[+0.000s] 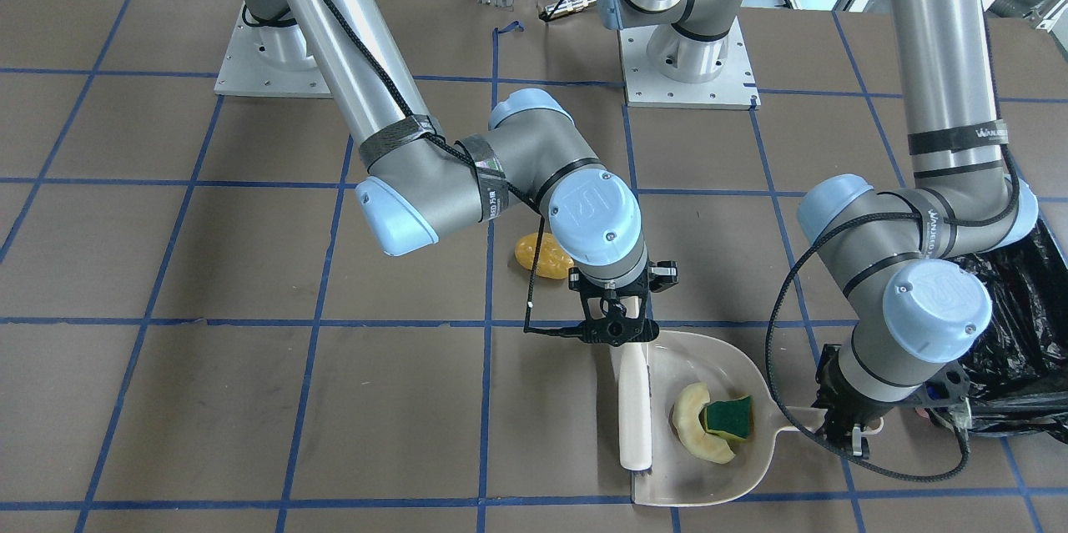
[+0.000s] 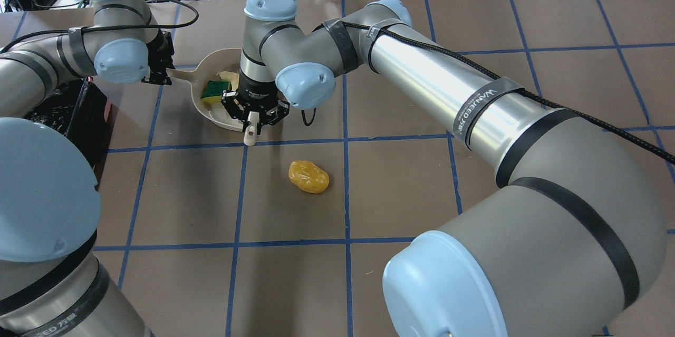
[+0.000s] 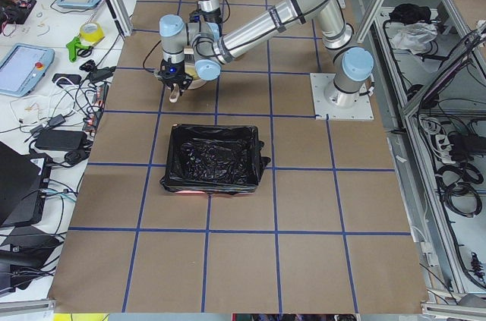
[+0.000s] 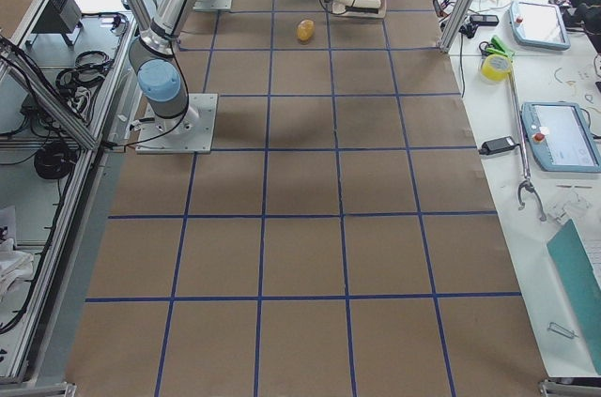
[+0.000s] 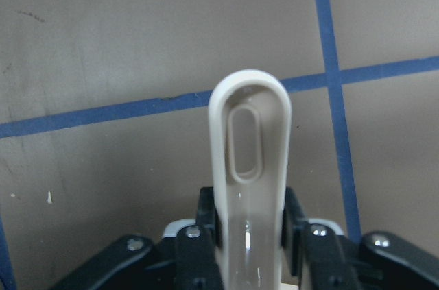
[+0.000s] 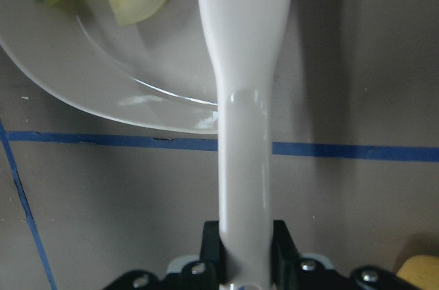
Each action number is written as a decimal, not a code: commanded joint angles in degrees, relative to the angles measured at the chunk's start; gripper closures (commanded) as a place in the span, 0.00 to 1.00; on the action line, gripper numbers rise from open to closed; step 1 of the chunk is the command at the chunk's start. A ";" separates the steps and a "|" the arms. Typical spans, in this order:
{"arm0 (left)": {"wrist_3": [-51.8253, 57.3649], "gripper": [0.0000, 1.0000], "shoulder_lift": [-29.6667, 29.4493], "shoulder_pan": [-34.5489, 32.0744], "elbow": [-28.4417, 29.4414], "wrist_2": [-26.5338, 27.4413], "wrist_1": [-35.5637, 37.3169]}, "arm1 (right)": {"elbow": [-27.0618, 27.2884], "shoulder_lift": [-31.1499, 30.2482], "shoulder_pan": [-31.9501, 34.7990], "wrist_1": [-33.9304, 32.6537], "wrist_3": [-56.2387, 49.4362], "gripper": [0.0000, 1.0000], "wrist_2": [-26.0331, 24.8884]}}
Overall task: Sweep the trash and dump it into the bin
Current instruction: 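Sweep the sponge and banana piece into the dustpan with the right gripper's brush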
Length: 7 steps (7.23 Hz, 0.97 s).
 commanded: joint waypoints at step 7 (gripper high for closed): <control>0.01 1.00 11.67 -0.18 -16.67 0.38 1.41 | 27.25 -30.23 -5.05 16.97 -2.93 0.96 -17.11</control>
